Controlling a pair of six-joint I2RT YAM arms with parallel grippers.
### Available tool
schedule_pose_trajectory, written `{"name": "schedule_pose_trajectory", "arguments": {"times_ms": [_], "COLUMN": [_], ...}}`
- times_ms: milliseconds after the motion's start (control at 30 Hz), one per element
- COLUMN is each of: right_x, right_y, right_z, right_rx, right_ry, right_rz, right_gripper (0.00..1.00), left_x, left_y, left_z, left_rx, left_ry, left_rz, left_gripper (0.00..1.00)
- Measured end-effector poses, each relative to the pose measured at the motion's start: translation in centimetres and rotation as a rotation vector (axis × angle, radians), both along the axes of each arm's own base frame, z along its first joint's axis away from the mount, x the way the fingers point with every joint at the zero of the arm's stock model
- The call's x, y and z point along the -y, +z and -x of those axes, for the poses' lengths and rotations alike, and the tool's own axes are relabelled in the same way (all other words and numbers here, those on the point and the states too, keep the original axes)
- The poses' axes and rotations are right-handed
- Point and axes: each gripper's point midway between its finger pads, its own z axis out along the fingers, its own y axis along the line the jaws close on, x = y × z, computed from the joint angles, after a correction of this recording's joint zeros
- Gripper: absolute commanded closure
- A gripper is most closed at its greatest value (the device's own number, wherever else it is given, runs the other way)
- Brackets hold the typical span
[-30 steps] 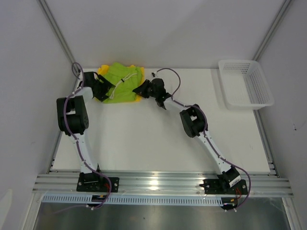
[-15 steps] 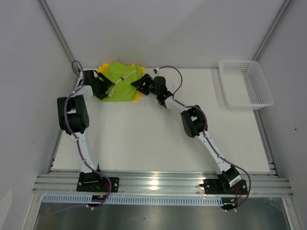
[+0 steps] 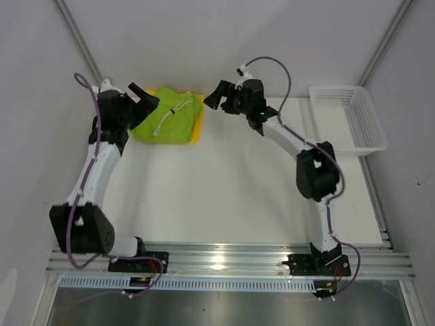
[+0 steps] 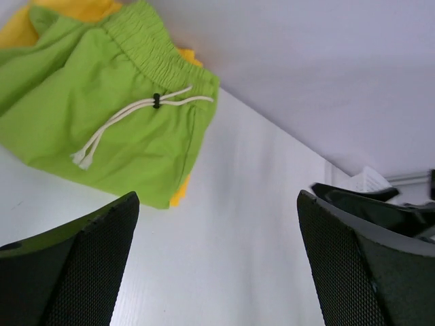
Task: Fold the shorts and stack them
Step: Neatly place the folded shorts to the corner
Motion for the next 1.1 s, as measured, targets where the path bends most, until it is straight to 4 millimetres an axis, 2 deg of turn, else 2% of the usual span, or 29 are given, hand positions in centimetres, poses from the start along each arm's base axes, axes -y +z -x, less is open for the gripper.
{"name": "schedule_pose_trajectory", "arguments": {"times_ms": [33,100,167,200,300,367,467,567,633,767,900,1100], "right_x": [1.0,3.4,5.7,7.1,10.4,13.3,17.7,21.0,22.8,25.1,26.4,26.9], "right_y": [2.4,7.4,10.8,12.1,13.0,10.9,5.6,1.0,-0.8,-3.9,-6.0,-7.0], "right_z": [1.3,4.8,8.8,10.7,15.3,18.4,22.9,26.4,28.0,29.5,30.0,29.9], "right_rx": [0.041,0.133,0.211,0.239,0.278,0.269,0.226,0.193,0.204,0.209,0.198,0.176], "right_ry": [-0.01,-0.034,-0.056,-0.076,-0.124,-0.172,-0.231,-0.279,-0.318,-0.387,-0.429,-0.45], "right_rz": [0.02,0.046,0.063,0.074,0.116,0.163,0.235,0.286,0.295,0.31,0.334,0.359], "right_gripper": [0.0,0.0,0.0,0.01,0.01,0.01,0.01,0.01,0.01,0.01,0.0,0.0], "left_x": [0.3,1.1,1.7,2.0,1.9,1.9,2.2,2.3,2.5,2.8,2.7,2.5], "left_y": [2.0,4.7,5.9,5.6,3.7,1.7,-2.1,-4.5,-4.9,-4.4,-4.1,-4.7], "left_z": [1.7,5.3,9.0,10.8,14.5,16.6,19.8,22.4,23.8,25.4,26.0,25.5], "left_rx": [0.052,0.147,0.233,0.245,0.247,0.232,0.195,0.199,0.249,0.361,0.409,0.375], "left_ry": [-0.001,-0.007,-0.029,-0.041,-0.058,-0.074,-0.107,-0.119,-0.126,-0.123,-0.112,-0.098], "left_rz": [-0.015,-0.04,-0.061,-0.071,-0.102,-0.113,-0.121,-0.118,-0.109,-0.083,-0.074,-0.079], "left_gripper": [0.01,0.01,0.01,0.01,0.01,0.01,0.01,0.01,0.01,0.01,0.01,0.01]}}
